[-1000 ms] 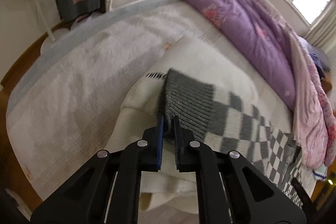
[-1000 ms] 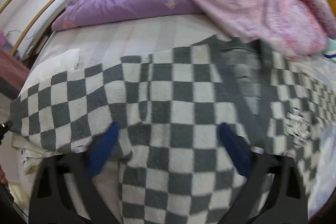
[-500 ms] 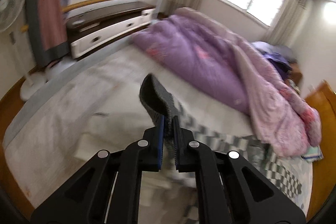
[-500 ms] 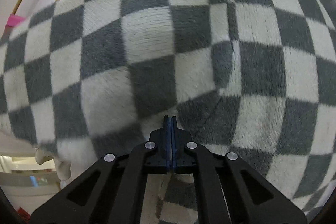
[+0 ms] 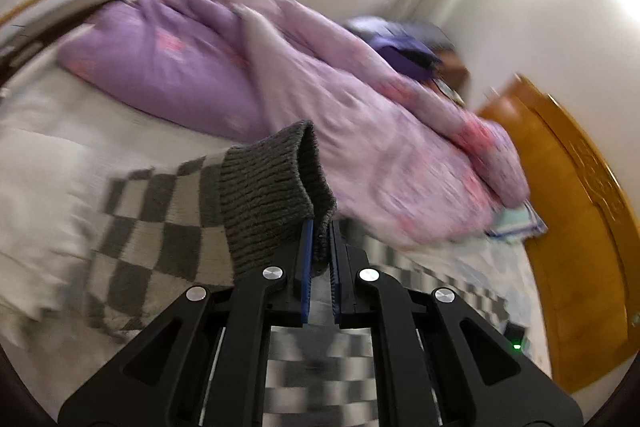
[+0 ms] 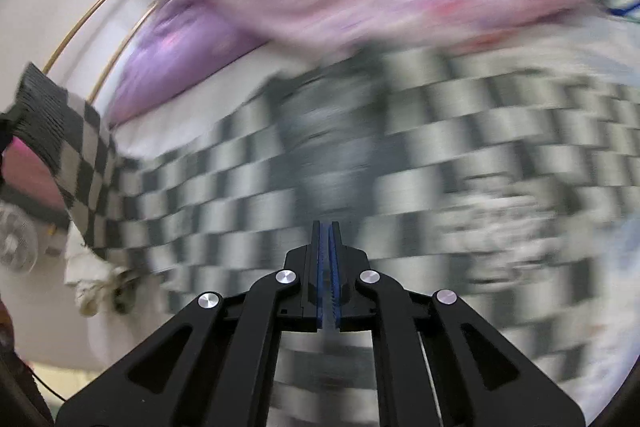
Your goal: Fold large clothes
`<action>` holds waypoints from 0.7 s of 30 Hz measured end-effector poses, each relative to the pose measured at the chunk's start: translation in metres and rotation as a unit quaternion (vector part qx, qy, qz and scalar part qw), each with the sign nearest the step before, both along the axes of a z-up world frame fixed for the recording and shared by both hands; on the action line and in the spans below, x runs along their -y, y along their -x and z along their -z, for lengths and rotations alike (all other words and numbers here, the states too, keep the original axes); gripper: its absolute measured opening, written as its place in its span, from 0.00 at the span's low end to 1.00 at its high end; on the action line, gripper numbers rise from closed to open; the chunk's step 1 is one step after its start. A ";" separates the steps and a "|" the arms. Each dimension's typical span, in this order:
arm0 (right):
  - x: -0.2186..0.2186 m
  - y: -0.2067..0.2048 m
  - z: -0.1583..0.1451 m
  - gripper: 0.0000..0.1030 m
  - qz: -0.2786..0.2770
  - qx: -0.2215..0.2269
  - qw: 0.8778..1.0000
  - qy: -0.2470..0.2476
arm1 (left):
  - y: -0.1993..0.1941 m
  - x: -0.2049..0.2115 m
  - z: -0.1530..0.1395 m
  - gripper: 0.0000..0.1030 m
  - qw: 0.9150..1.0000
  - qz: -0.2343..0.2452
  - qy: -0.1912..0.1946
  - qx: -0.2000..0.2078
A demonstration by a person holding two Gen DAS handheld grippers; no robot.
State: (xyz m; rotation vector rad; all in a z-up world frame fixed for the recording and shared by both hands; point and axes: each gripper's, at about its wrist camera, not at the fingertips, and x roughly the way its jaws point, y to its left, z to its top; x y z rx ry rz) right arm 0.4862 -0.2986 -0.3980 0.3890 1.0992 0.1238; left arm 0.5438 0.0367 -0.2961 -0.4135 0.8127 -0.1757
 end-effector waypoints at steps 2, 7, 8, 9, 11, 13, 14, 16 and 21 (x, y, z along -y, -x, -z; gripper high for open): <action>0.057 0.018 -0.002 0.05 0.043 -0.001 0.999 0.016 | -0.014 0.051 0.018 0.07 0.999 0.024 0.006 -0.020; 0.167 0.059 -0.008 0.05 0.135 0.006 0.990 0.035 | -0.049 0.169 0.081 0.07 0.994 0.078 -0.014 -0.076; 0.187 0.063 -0.005 0.05 0.149 0.005 0.988 0.038 | -0.050 0.184 0.092 0.07 0.992 0.086 -0.021 -0.086; 0.203 0.067 -0.002 0.05 0.162 0.005 0.986 0.039 | -0.053 0.204 0.106 0.07 0.990 0.096 -0.037 -0.098; 0.240 0.075 0.010 0.10 0.191 -0.001 0.981 0.033 | -0.052 0.227 0.130 0.07 0.986 0.115 -0.056 -0.109; 0.269 0.083 0.023 0.18 0.217 -0.008 0.976 0.030 | -0.057 0.252 0.154 0.07 0.981 0.122 -0.076 -0.130; 0.278 0.086 0.026 0.23 0.227 -0.010 0.974 0.025 | -0.053 0.252 0.162 0.07 0.979 0.127 -0.079 -0.136; 0.303 0.090 0.041 0.44 0.256 -0.018 0.966 0.022 | -0.056 0.259 0.179 0.08 0.973 0.145 -0.056 -0.168; 0.344 0.094 0.067 0.58 0.315 -0.016 0.949 -0.024 | -0.043 0.239 0.166 0.79 0.980 0.144 0.018 -0.134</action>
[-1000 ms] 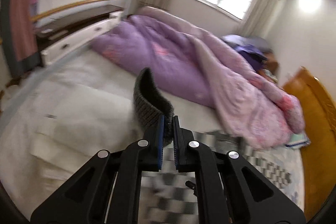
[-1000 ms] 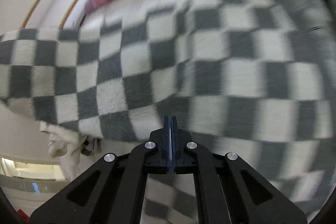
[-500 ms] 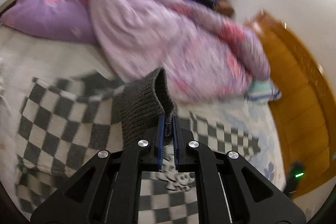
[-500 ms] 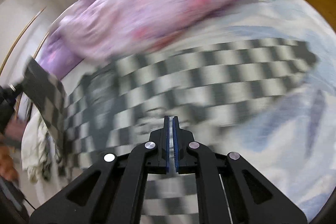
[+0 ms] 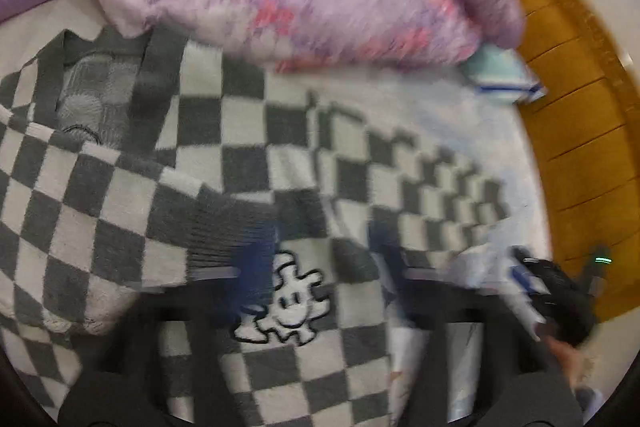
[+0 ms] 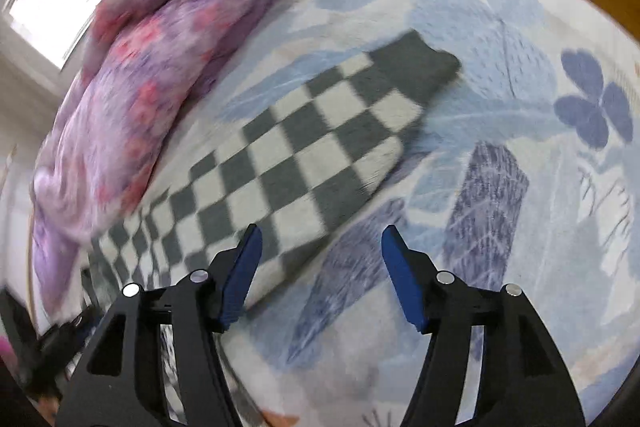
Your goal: Fold large clothes
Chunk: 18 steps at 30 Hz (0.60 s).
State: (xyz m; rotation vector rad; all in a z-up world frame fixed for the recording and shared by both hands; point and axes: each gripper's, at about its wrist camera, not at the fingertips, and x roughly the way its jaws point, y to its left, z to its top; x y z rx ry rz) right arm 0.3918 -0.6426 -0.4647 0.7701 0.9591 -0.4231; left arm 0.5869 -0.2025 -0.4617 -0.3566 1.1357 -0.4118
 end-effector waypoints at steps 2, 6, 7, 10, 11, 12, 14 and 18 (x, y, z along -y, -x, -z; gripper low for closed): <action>0.014 -0.002 0.011 0.60 0.023 0.014 0.999 -0.021 | 0.005 -0.017 -0.009 0.79 0.999 -0.032 0.012 0.026; 0.035 -0.007 0.038 0.61 0.084 0.017 0.994 -0.066 | 0.005 -0.053 0.009 0.79 0.996 -0.061 -0.058 0.005; 0.038 -0.010 0.047 0.61 0.096 0.014 0.992 -0.077 | 0.005 -0.062 0.019 0.79 0.994 -0.064 -0.093 -0.007; 0.042 -0.012 0.068 0.62 0.129 -0.002 0.987 -0.097 | 0.007 -0.084 0.037 0.78 0.986 -0.067 -0.150 -0.034; 0.042 -0.013 0.075 0.63 0.139 -0.001 0.985 -0.100 | 0.009 -0.096 0.045 0.78 0.983 -0.071 -0.160 -0.046; 0.041 -0.013 0.078 0.63 0.147 0.006 0.984 -0.098 | 0.008 -0.102 0.052 0.78 0.982 -0.071 -0.162 -0.062; 0.042 -0.013 0.078 0.63 0.159 0.038 0.982 -0.096 | 0.005 -0.111 0.076 0.78 0.977 -0.061 -0.168 -0.112; 0.040 -0.023 0.084 0.25 0.143 0.069 0.982 -0.104 | 0.003 -0.115 0.089 0.69 0.973 -0.021 -0.187 -0.135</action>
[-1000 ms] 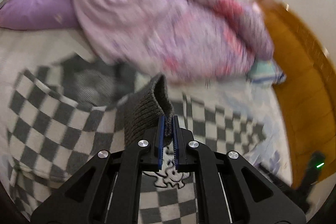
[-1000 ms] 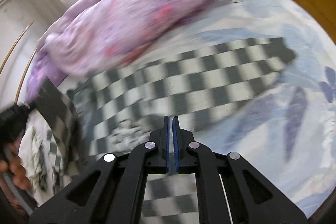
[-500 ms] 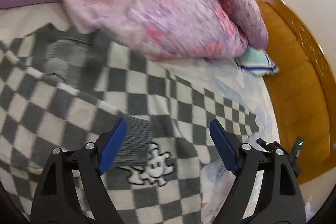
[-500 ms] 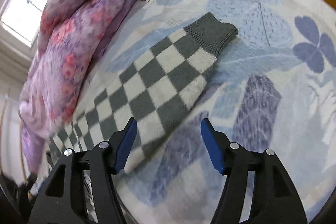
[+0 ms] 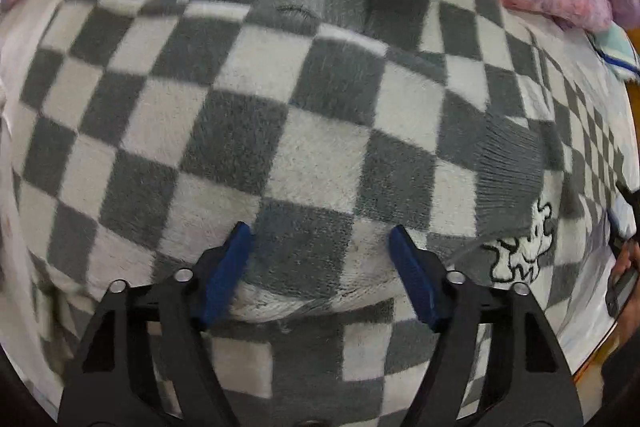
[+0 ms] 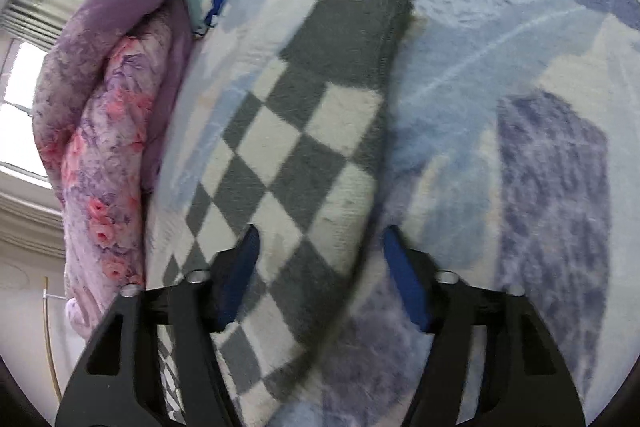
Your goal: Fold large clothes
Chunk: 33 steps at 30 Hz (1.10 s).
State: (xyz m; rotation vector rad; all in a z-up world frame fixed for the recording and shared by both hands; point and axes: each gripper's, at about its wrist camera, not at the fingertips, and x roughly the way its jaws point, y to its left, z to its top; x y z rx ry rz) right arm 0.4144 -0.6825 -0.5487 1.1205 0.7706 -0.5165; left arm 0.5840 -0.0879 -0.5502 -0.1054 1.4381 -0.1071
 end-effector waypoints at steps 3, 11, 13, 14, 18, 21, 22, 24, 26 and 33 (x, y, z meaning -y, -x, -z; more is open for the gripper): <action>-0.013 -0.010 -0.021 0.11 -0.017 0.012 0.999 0.047 | 0.004 -0.012 -0.014 0.69 0.999 -0.013 0.034 0.015; -0.211 -0.080 -0.160 0.10 -0.301 0.098 0.910 0.267 | 0.020 -0.076 -0.065 0.70 0.990 -0.092 0.075 0.072; -0.280 -0.085 -0.170 0.10 -0.374 0.131 0.881 0.259 | 0.020 -0.091 -0.080 0.70 0.986 -0.113 0.075 0.095; -0.319 -0.086 -0.168 0.10 -0.413 0.141 0.866 0.245 | 0.017 -0.091 -0.084 0.70 0.984 -0.120 0.078 0.103; -0.439 -0.085 -0.116 0.14 -0.525 0.073 0.824 0.200 | 0.021 -0.117 -0.100 0.73 0.981 -0.134 0.067 0.122; -0.482 -0.087 -0.053 0.22 -0.571 -0.039 0.798 0.186 | 0.024 -0.132 -0.093 0.74 0.981 -0.143 0.064 0.111; -0.484 -0.084 -0.047 0.22 -0.569 -0.043 0.799 0.191 | 0.024 -0.134 -0.088 0.75 0.982 -0.144 0.065 0.106; -0.478 -0.083 -0.060 0.32 -0.559 -0.020 0.809 0.179 | 0.023 -0.135 -0.076 0.75 0.982 -0.149 0.066 0.090; -0.464 -0.078 -0.076 0.60 -0.542 -0.003 0.820 0.186 | 0.021 -0.131 -0.068 0.75 0.982 -0.147 0.079 0.087; -0.398 -0.052 -0.098 0.61 -0.490 0.007 0.847 0.205 | 0.004 -0.115 -0.045 0.79 0.982 -0.151 0.066 0.088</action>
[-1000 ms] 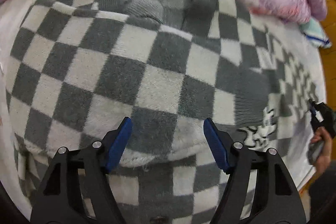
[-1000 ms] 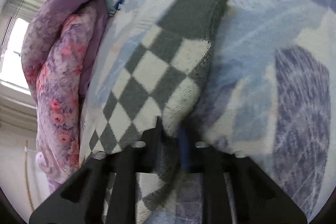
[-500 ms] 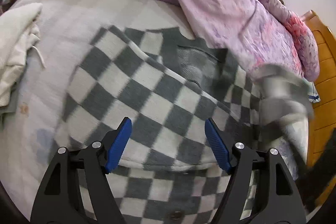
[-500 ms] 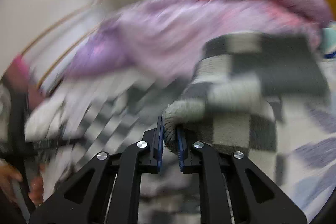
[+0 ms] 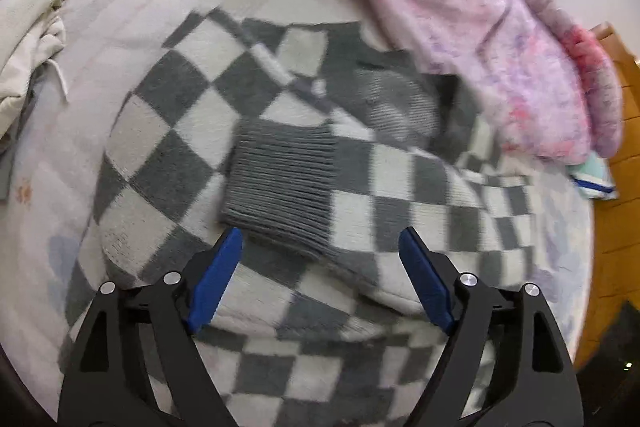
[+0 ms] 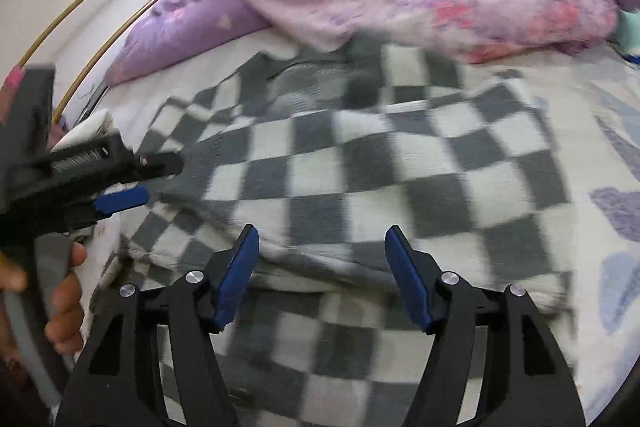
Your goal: Fold large clothes
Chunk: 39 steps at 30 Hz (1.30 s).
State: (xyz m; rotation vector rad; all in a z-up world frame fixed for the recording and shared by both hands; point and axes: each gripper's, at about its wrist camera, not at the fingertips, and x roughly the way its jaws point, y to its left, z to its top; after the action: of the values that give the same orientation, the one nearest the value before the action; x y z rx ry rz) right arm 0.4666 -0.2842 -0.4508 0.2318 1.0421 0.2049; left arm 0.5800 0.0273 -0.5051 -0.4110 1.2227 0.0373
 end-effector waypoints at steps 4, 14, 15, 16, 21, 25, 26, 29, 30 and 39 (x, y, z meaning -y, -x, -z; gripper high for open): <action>0.051 0.009 -0.007 0.61 0.063 0.002 0.998 0.019 | -0.012 -0.013 0.020 0.79 0.999 -0.028 -0.011 -0.036; 0.126 -0.005 -0.021 0.61 0.155 0.006 0.988 0.010 | -0.010 -0.020 -0.019 0.10 0.998 0.026 -0.027 0.051; 0.126 -0.009 -0.024 0.61 0.149 0.010 0.989 -0.001 | -0.006 -0.024 -0.033 0.10 0.996 0.031 -0.041 0.068; 0.125 -0.014 -0.028 0.56 0.140 0.013 0.990 -0.016 | 0.000 -0.034 -0.048 0.10 0.994 0.023 -0.055 0.088; 0.096 -0.048 -0.015 0.21 0.083 -0.015 0.993 -0.082 | -0.003 -0.070 -0.039 0.10 0.993 0.015 -0.095 0.063; 0.070 -0.077 0.020 0.20 0.070 -0.073 0.993 -0.061 | -0.014 -0.081 0.026 0.12 0.994 0.030 -0.099 -0.024; 0.064 -0.086 0.035 0.19 0.074 -0.105 0.991 -0.024 | -0.014 -0.081 0.037 0.14 0.994 0.035 -0.103 -0.025; 0.056 -0.097 0.060 0.21 0.065 -0.139 0.988 0.014 | -0.014 -0.080 0.035 0.14 0.994 0.047 -0.098 -0.019; 0.053 -0.098 0.056 0.22 0.060 -0.136 0.989 0.022 | -0.013 -0.083 0.028 0.15 0.995 0.046 -0.085 -0.016; 0.078 -0.136 0.013 0.58 0.122 -0.072 0.990 -0.006 | -0.043 -0.119 -0.019 0.78 0.998 -0.006 -0.036 0.046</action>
State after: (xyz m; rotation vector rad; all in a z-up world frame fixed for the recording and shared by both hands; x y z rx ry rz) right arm 0.6026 -0.3618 -0.4640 0.3865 1.1449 -0.0263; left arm 0.6231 0.1462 -0.4863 -0.3535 1.1258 0.0719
